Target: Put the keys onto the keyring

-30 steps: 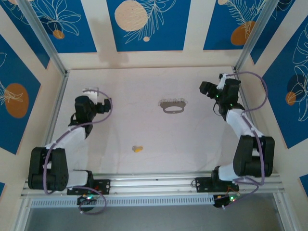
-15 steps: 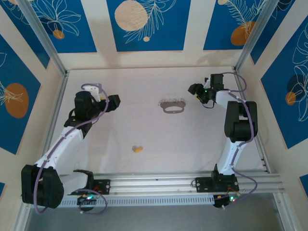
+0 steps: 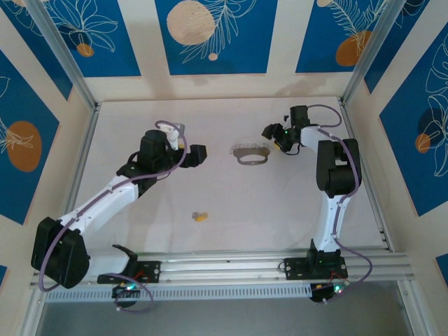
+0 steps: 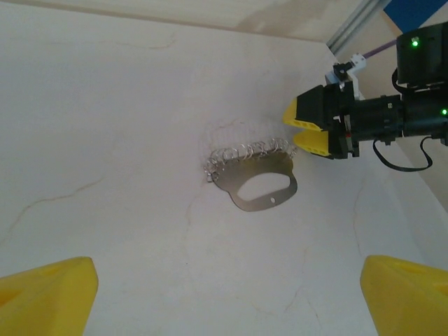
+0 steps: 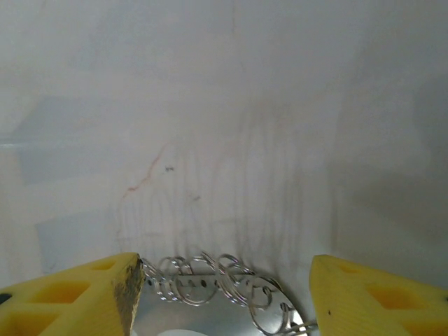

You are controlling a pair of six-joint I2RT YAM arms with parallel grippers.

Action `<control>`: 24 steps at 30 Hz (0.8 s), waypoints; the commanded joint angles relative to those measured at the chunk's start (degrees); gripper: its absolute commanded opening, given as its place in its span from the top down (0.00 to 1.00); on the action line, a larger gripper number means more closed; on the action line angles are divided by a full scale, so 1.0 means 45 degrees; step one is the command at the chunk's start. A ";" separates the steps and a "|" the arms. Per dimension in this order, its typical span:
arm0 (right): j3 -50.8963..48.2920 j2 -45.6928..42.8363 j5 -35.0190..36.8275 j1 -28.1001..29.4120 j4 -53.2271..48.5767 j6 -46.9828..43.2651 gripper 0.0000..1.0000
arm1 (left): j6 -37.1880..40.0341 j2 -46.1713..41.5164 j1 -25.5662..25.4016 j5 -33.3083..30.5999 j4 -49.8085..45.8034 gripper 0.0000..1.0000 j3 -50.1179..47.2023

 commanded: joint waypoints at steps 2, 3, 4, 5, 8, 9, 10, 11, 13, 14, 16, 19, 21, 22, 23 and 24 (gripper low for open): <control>0.0166 -0.0035 0.0087 0.0211 -0.0721 -0.0495 0.35 | 0.0067 0.0455 -0.0266 -0.0290 0.0100 0.04 0.0581; 0.0065 -0.0054 0.0011 0.0246 -0.0713 -0.0525 0.35 | 0.0057 0.0535 -0.0306 -0.0308 0.0173 0.03 0.0617; -0.0026 -0.0081 -0.0044 0.0297 -0.0713 -0.0548 0.35 | 0.0033 0.0653 -0.0349 -0.0309 0.0268 0.03 0.0628; -0.0152 -0.0133 -0.0060 0.0355 -0.0703 -0.0578 0.35 | 0.0009 0.0738 -0.0388 -0.0289 0.0351 0.03 0.0637; -0.0548 -0.0365 -0.0254 0.0594 -0.0640 -0.0752 0.36 | 0.0030 0.0920 -0.0517 -0.0294 0.0561 0.03 0.0673; -0.0707 -0.0458 -0.0341 0.0657 -0.0589 -0.0779 0.37 | 0.0028 0.0957 -0.0555 -0.0316 0.0605 0.03 0.0695; -0.0940 -0.0582 -0.0436 0.0782 -0.0492 -0.0717 0.38 | 0.0029 0.1002 -0.0583 -0.0342 0.0644 0.03 0.0716; -0.1212 -0.0745 -0.0567 0.0896 -0.0371 -0.0677 0.38 | 0.0028 0.1038 -0.0612 -0.0349 0.0684 0.03 0.0732; -0.1756 -0.1112 -0.0721 0.1168 -0.0170 -0.0573 0.39 | 0.0024 0.1065 -0.0694 -0.0384 0.0728 0.03 0.0740; -0.2081 -0.1343 -0.0812 0.1354 -0.0039 -0.0502 0.40 | 0.0011 0.1074 -0.0749 -0.0420 0.0729 0.03 0.0756; -0.2712 -0.1848 -0.1003 0.1729 0.0263 -0.0287 0.40 | 0.0028 0.1055 -0.0828 -0.0464 0.0729 0.03 0.0735; -0.3740 -0.2906 -0.1393 0.2333 0.0806 0.0095 0.40 | 0.0059 0.0929 -0.0957 -0.0568 0.0682 0.03 0.0645; -0.4236 -0.3672 -0.1312 0.2662 0.0889 0.0168 0.39 | 0.0047 0.0777 -0.1049 -0.0647 0.0721 0.02 0.0509; -0.4525 -0.4128 -0.1094 0.2766 0.0899 0.0158 0.39 | 0.0047 0.0672 -0.1071 -0.0707 0.0728 0.02 0.0419; -0.4827 -0.4598 -0.0774 0.2809 0.0860 0.0178 0.39 | 0.0013 0.0592 -0.1111 -0.0765 0.0748 0.02 0.0319; -0.5056 -0.4964 -0.0454 0.2781 0.0842 0.0171 0.39 | -0.0024 0.0521 -0.1147 -0.0810 0.0748 0.02 0.0235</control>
